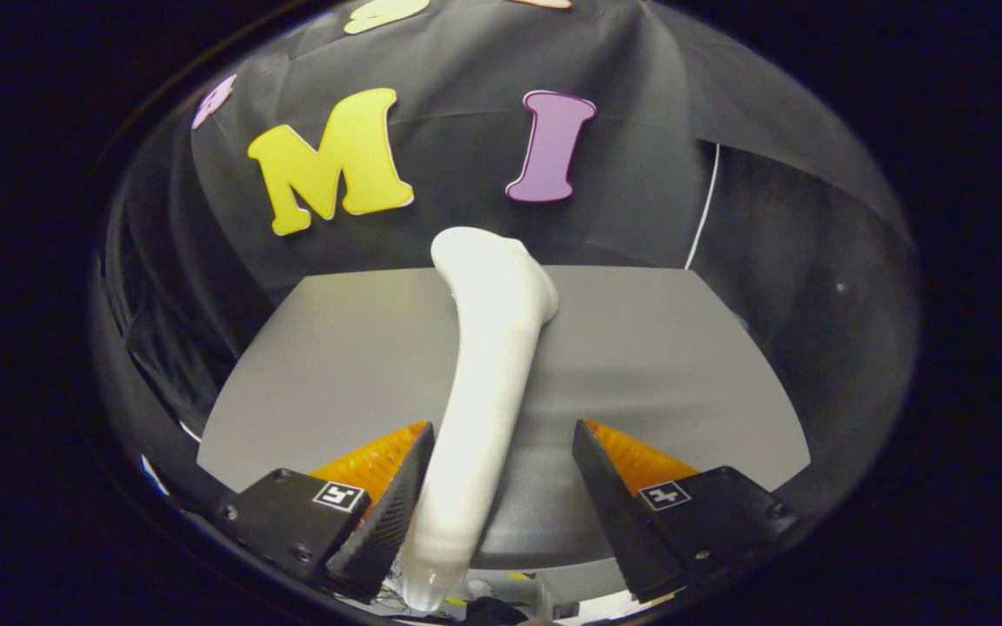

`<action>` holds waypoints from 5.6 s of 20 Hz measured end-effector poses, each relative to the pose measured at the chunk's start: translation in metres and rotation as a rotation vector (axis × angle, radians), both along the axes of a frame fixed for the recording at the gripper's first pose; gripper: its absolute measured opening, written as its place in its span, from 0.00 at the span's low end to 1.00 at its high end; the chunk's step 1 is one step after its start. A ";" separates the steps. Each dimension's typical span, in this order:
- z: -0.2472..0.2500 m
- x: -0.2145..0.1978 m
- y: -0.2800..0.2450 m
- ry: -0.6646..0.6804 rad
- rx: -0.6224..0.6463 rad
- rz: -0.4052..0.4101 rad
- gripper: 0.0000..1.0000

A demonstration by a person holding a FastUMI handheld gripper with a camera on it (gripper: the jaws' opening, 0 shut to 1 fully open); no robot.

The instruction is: Iron the clothes twice with a garment steamer, once on the left side and once on the right side.

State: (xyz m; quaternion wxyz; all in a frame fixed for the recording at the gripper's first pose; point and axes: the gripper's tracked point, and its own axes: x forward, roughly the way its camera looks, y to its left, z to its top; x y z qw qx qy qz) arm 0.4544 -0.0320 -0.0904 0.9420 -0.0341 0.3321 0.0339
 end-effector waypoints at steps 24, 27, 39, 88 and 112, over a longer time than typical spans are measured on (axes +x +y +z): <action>-0.003 -0.013 0.035 0.050 0.176 0.000 0.35; 0.009 -0.028 0.039 -0.012 0.178 -0.015 0.34; 0.193 -0.133 0.119 -0.499 0.222 0.014 0.34; 0.253 -0.164 0.388 -0.635 0.124 0.141 0.34; 0.093 -0.181 0.353 -0.455 0.022 0.066 0.34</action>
